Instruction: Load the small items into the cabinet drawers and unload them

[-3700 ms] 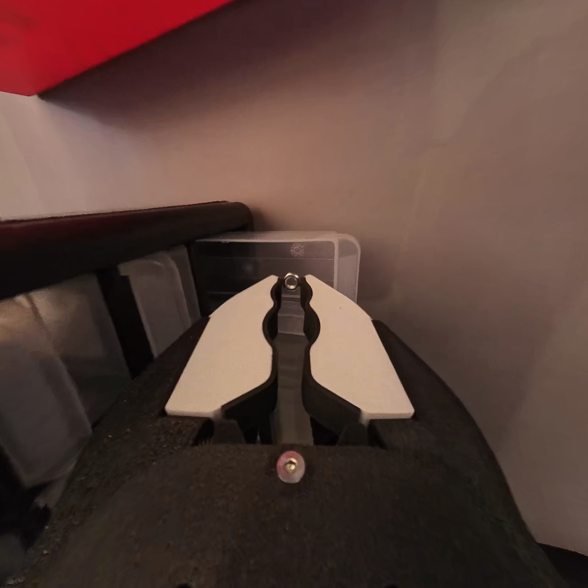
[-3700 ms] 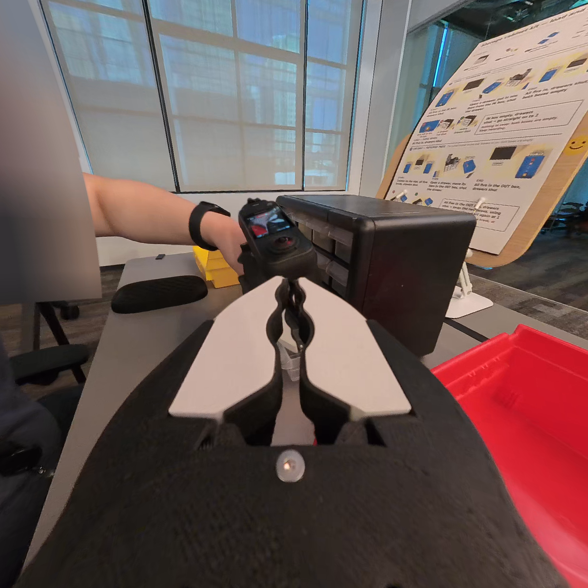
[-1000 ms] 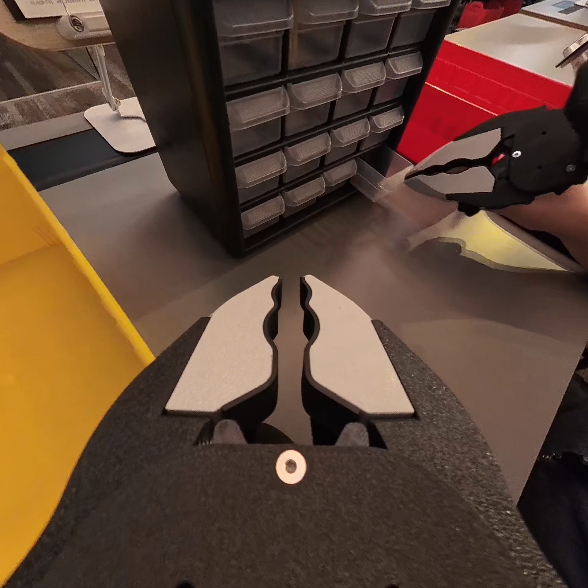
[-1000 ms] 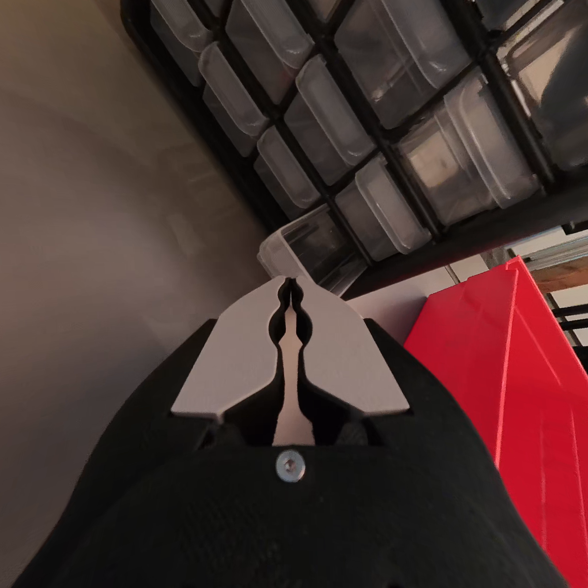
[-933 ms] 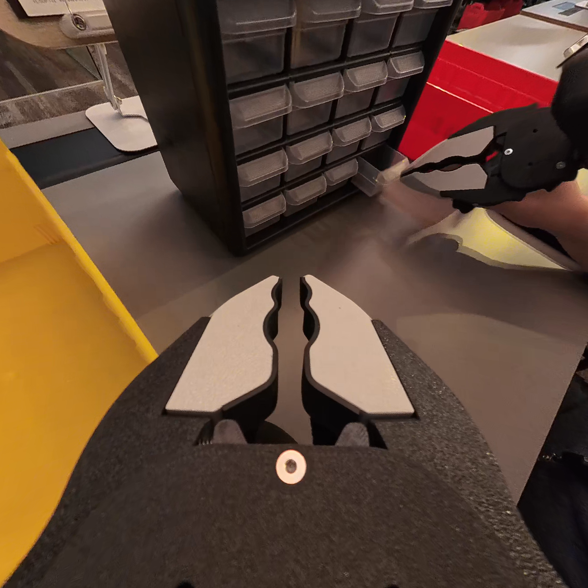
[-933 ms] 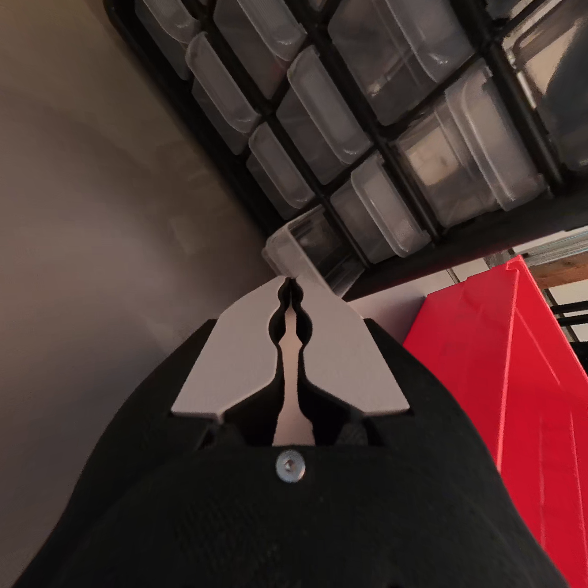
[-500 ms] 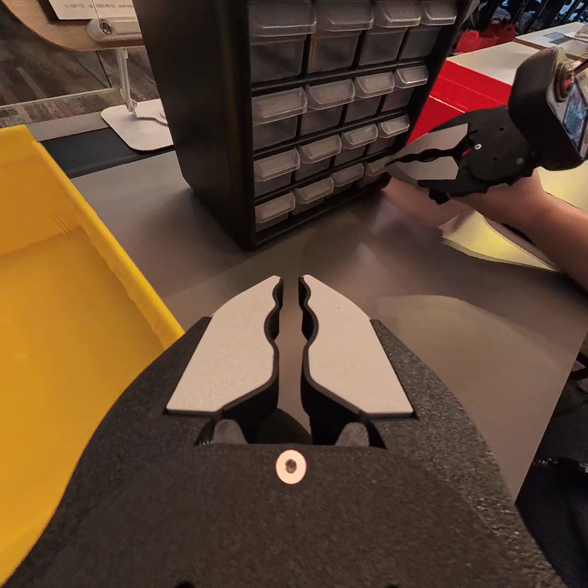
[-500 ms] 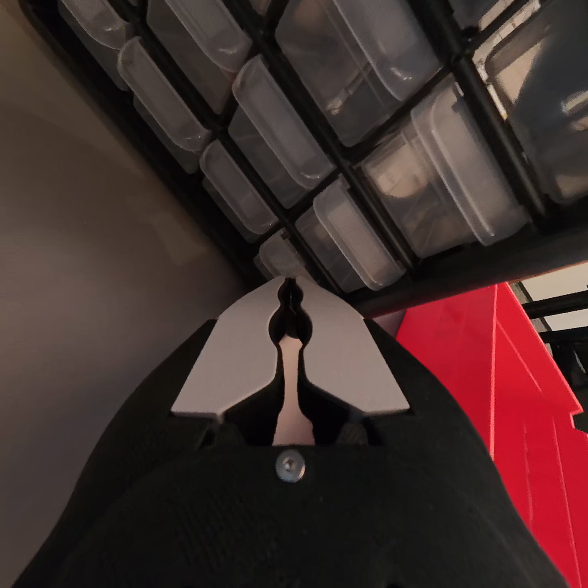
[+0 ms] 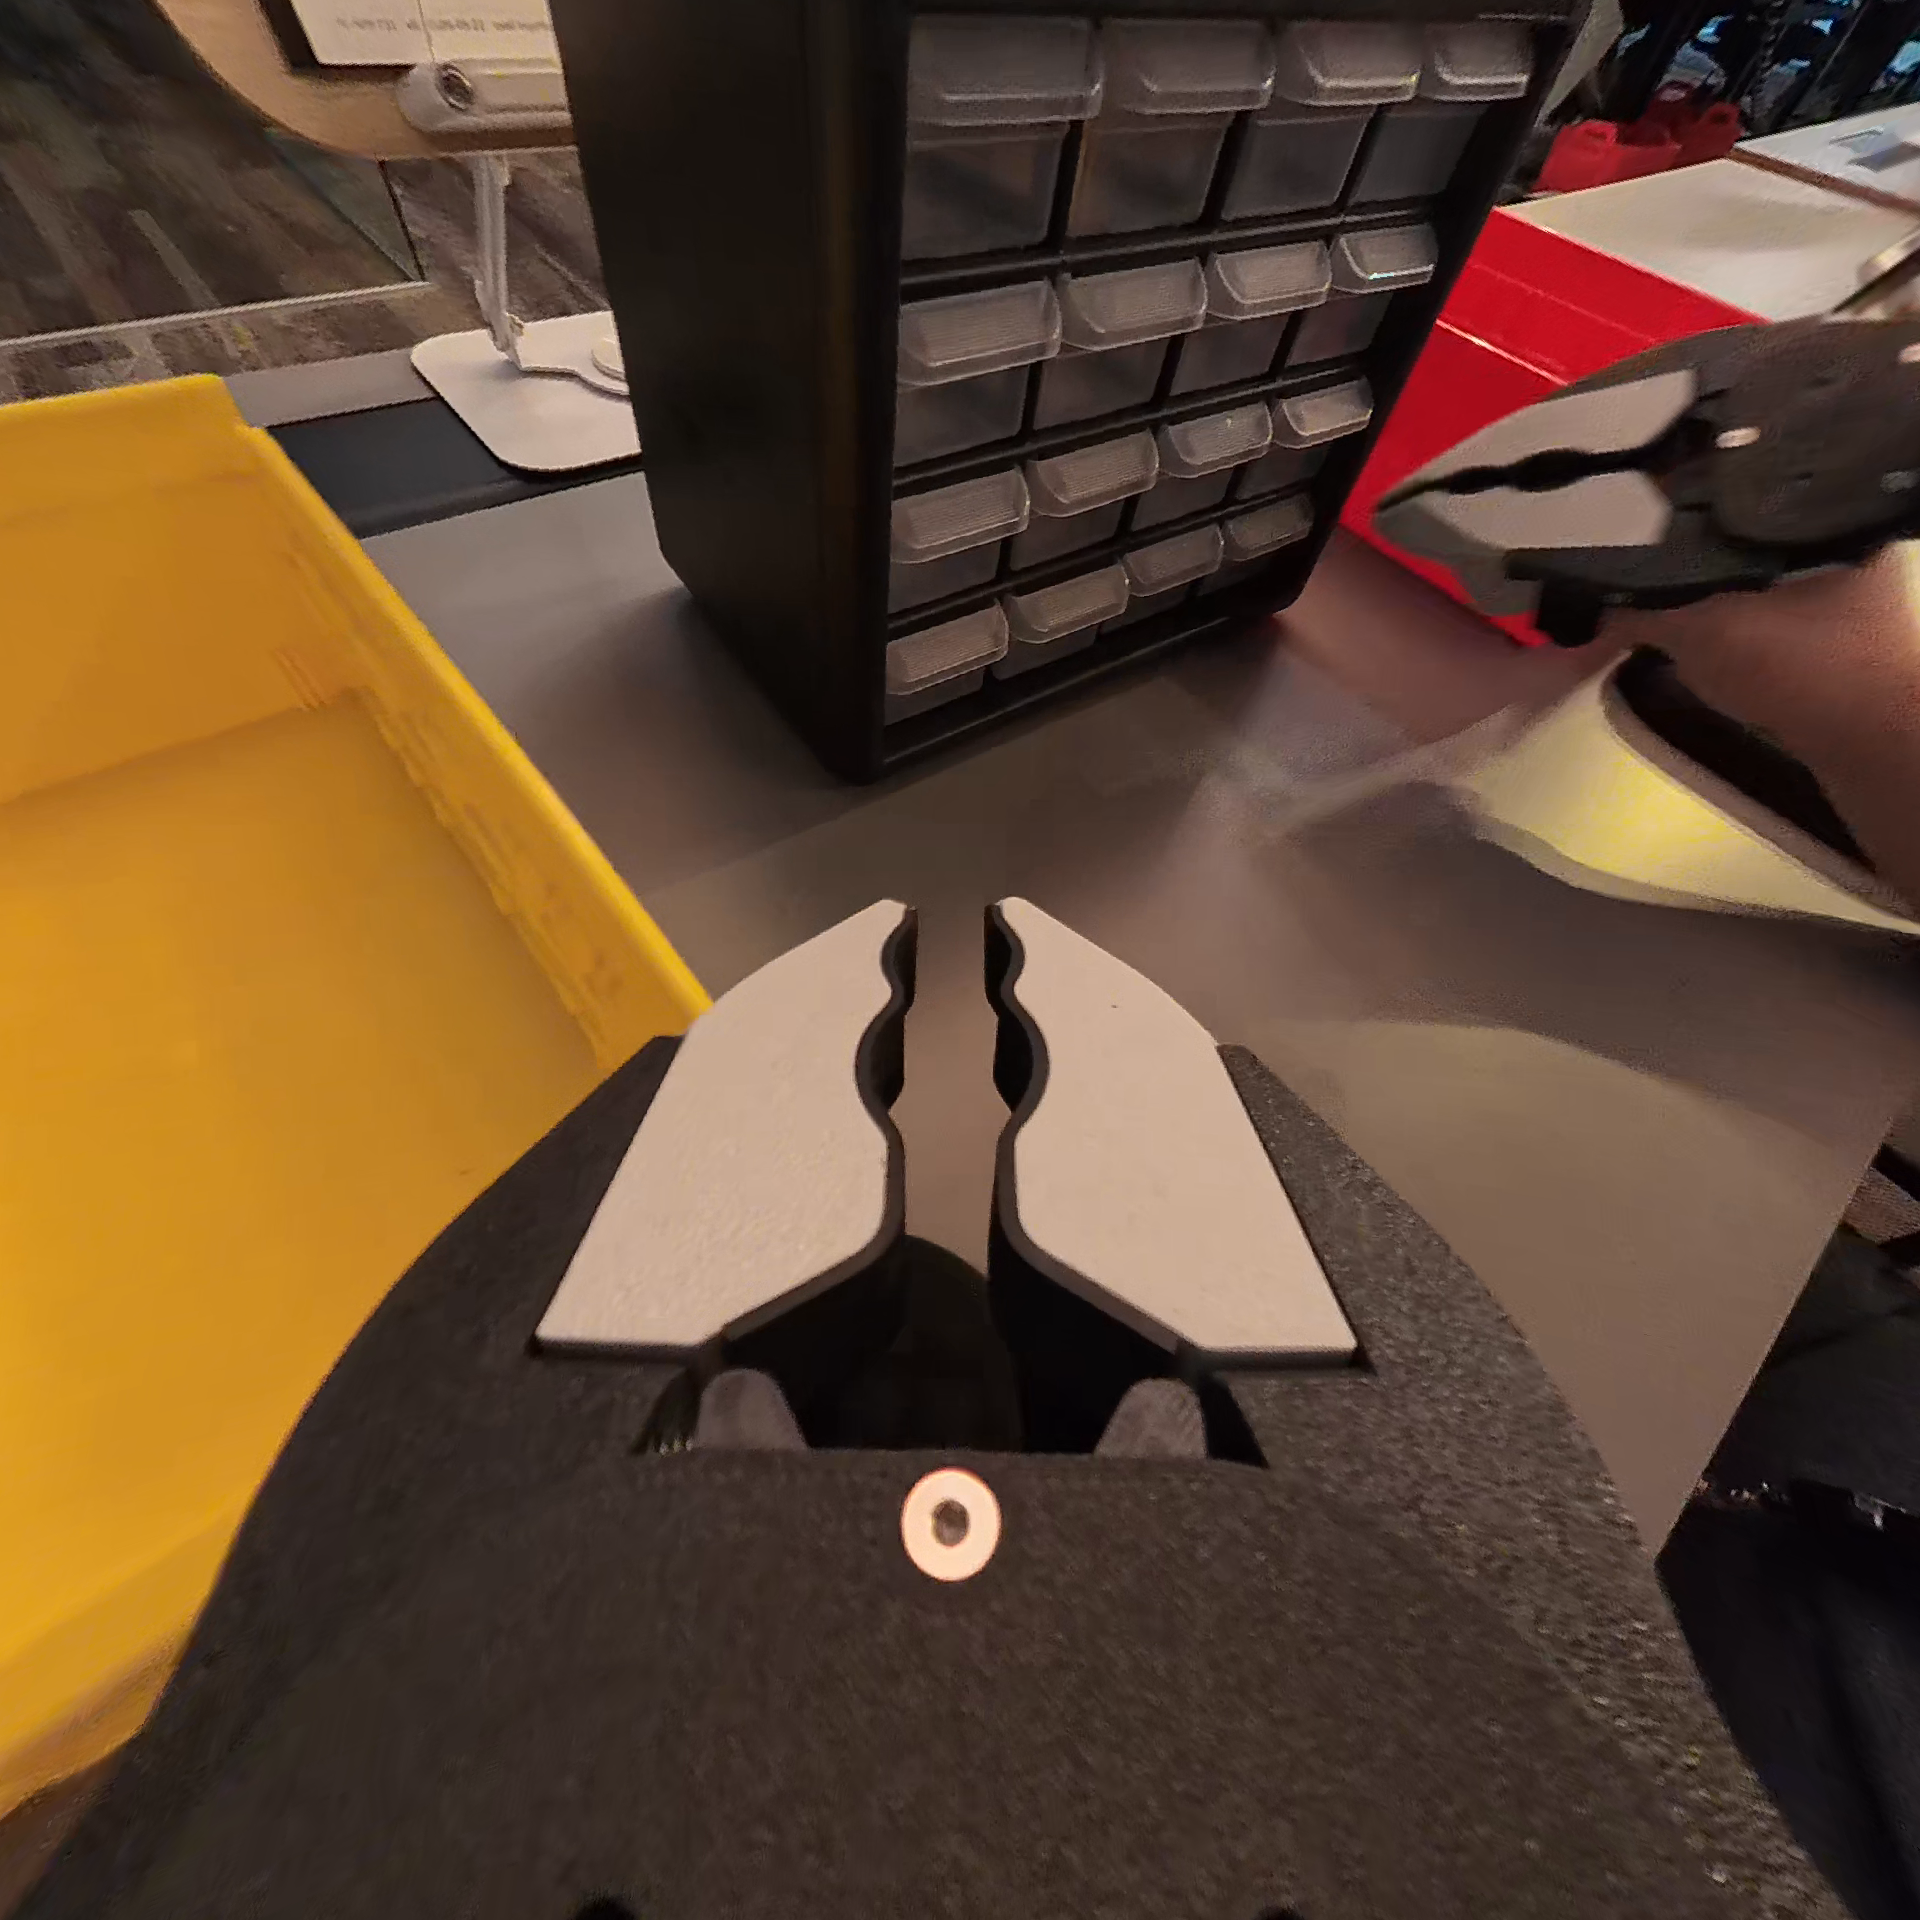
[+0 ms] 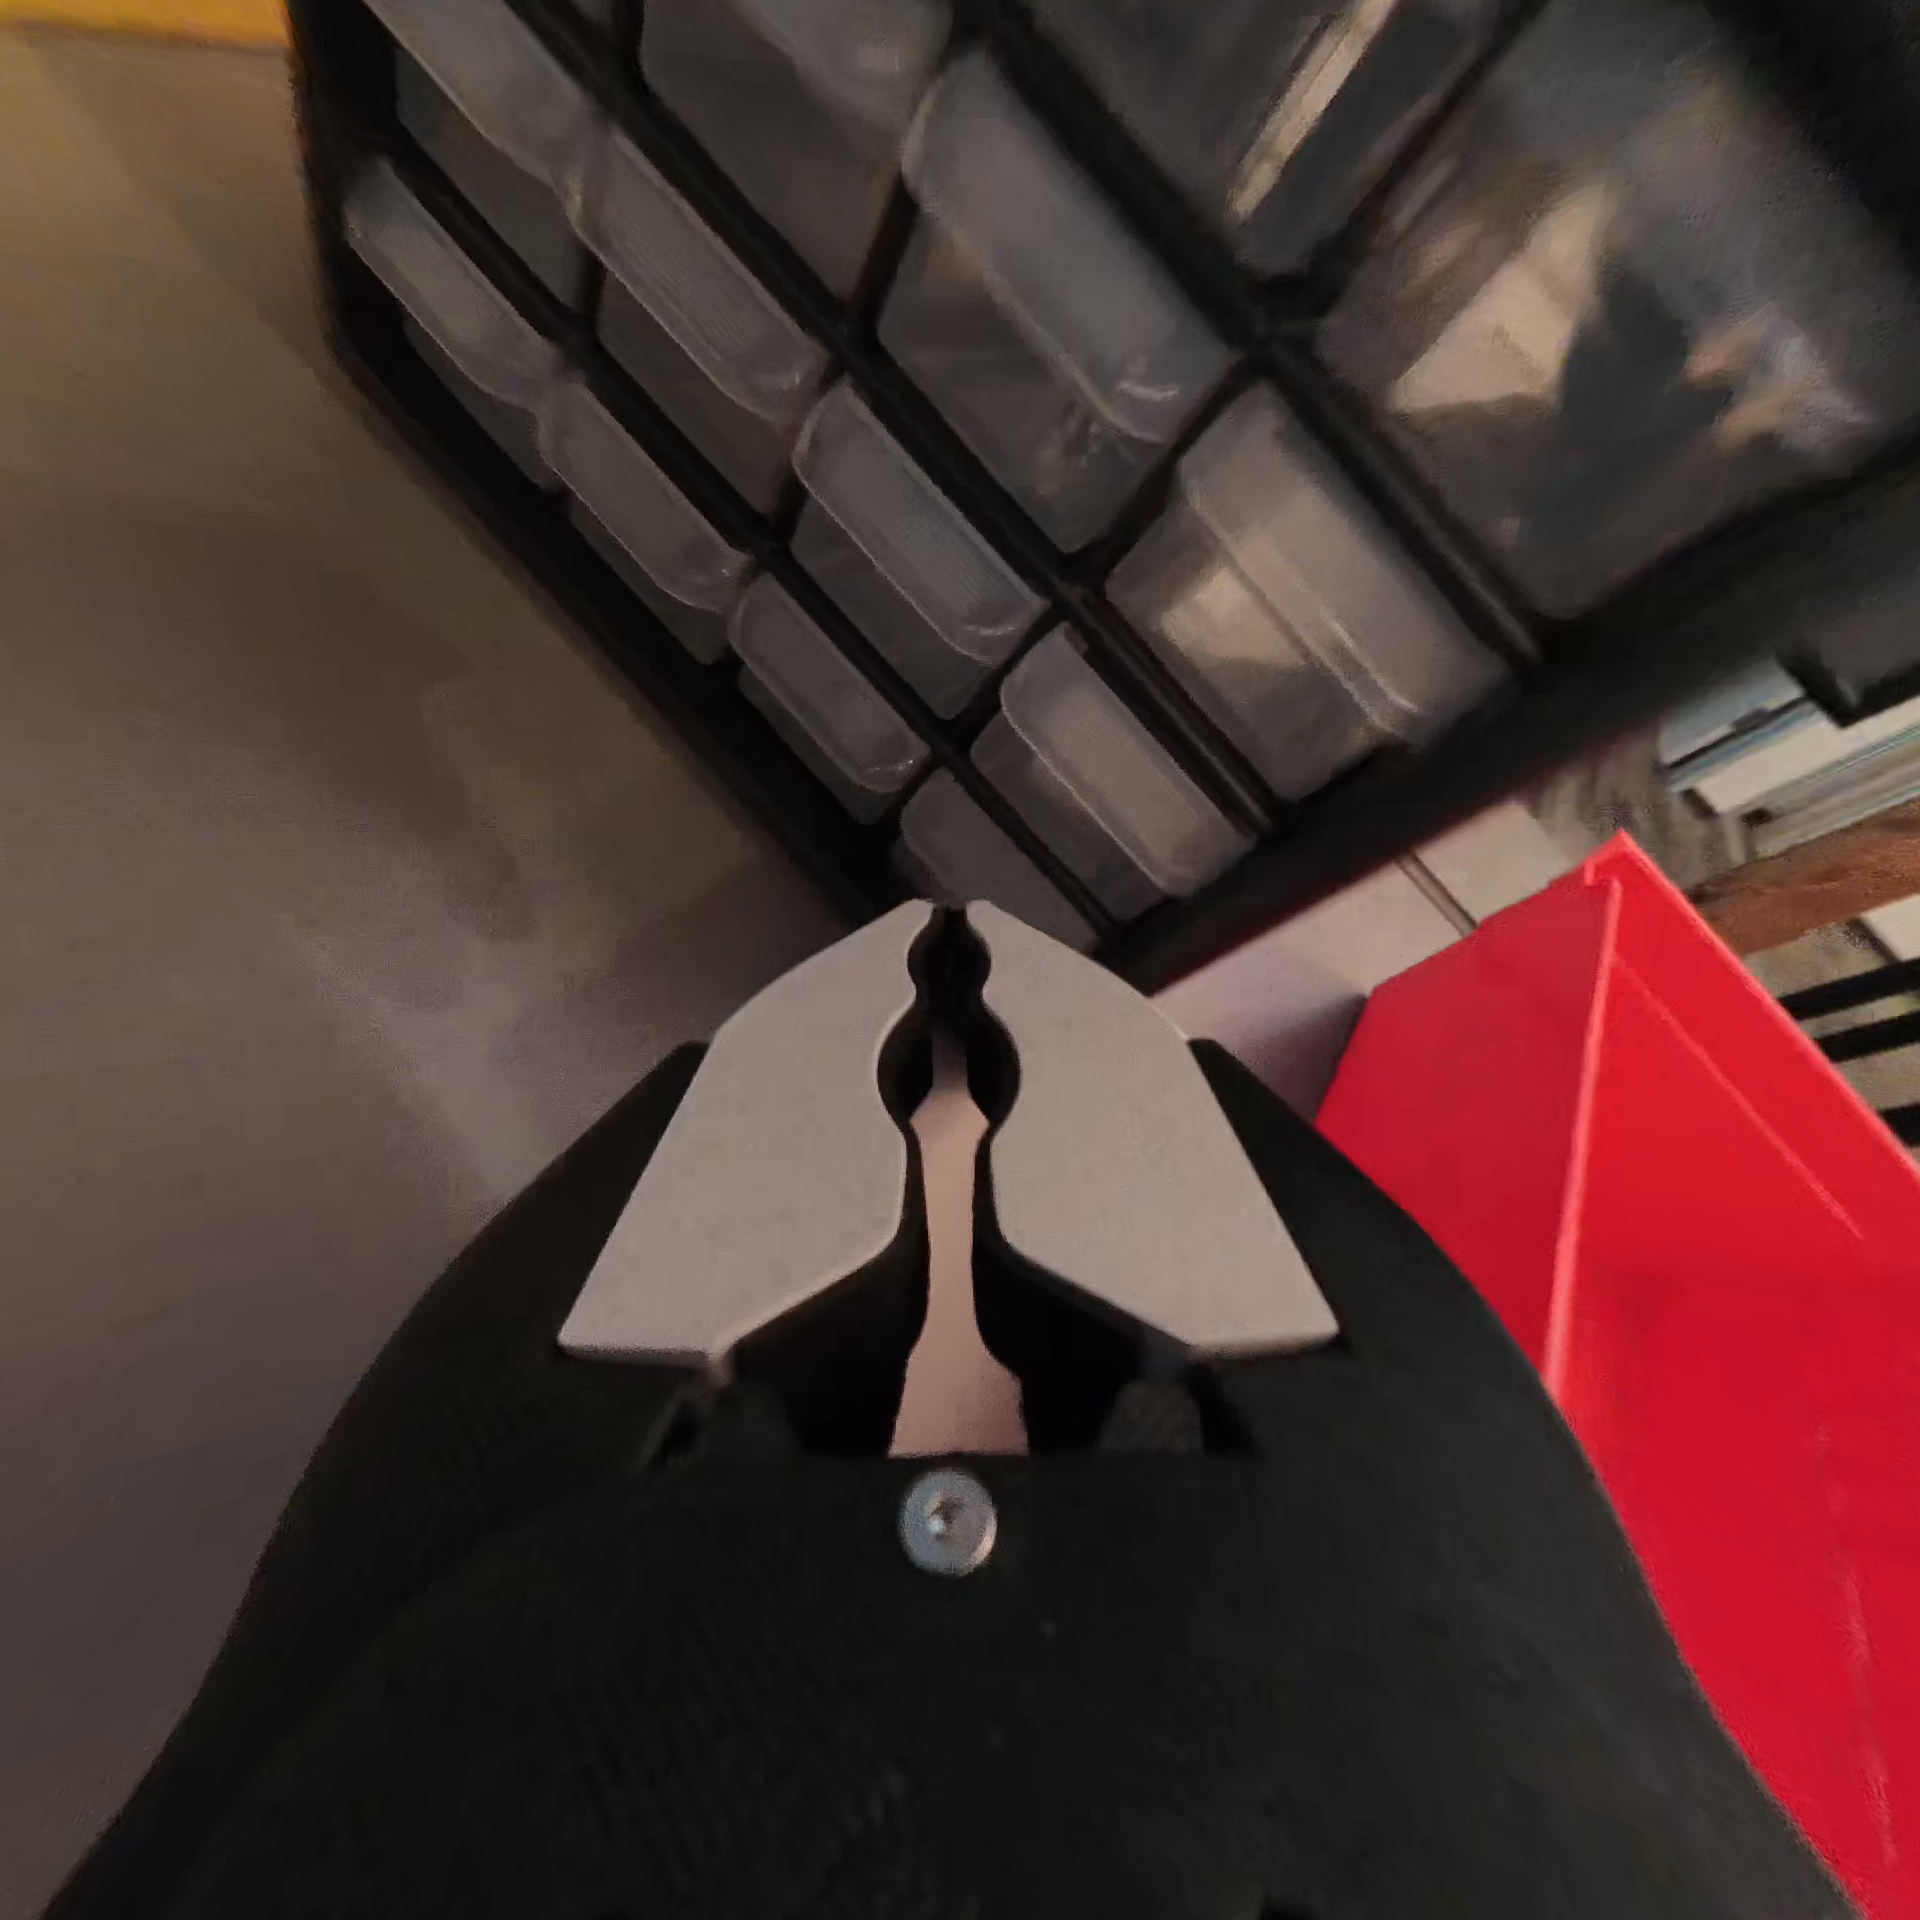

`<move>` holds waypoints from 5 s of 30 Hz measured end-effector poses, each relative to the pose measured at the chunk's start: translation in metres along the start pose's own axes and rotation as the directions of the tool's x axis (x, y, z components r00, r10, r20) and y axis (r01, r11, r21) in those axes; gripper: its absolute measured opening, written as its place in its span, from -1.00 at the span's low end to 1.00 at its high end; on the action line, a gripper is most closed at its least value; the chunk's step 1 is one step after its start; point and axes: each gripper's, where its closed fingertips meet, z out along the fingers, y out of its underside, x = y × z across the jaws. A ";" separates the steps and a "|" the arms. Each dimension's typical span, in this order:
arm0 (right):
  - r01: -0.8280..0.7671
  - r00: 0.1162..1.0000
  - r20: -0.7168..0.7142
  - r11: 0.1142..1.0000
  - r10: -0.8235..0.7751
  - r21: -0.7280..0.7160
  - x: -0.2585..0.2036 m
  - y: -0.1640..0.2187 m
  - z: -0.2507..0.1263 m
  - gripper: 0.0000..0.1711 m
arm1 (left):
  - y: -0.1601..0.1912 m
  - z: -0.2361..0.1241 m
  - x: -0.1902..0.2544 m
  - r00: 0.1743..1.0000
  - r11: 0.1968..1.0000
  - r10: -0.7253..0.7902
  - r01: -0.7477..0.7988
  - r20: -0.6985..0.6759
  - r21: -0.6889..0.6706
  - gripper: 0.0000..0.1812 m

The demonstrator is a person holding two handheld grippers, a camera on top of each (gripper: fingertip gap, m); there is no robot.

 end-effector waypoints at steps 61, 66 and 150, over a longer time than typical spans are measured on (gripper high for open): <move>-0.312 0.873 -0.369 0.946 0.320 0.084 0.264 0.084 -0.166 -0.57 | -0.239 -0.063 -0.048 0.971 0.895 0.075 -0.166 0.227 0.413 -0.69; -0.254 0.882 -0.286 0.890 0.373 0.379 0.262 -0.035 -0.167 -0.27 | -0.249 -0.061 -0.053 0.980 0.917 0.066 -0.133 0.186 0.376 -0.61; -0.198 0.949 0.280 0.964 0.143 0.177 0.134 -0.131 -0.077 -0.73 | -0.195 0.011 -0.026 0.959 0.959 0.251 -0.265 0.132 0.103 -0.61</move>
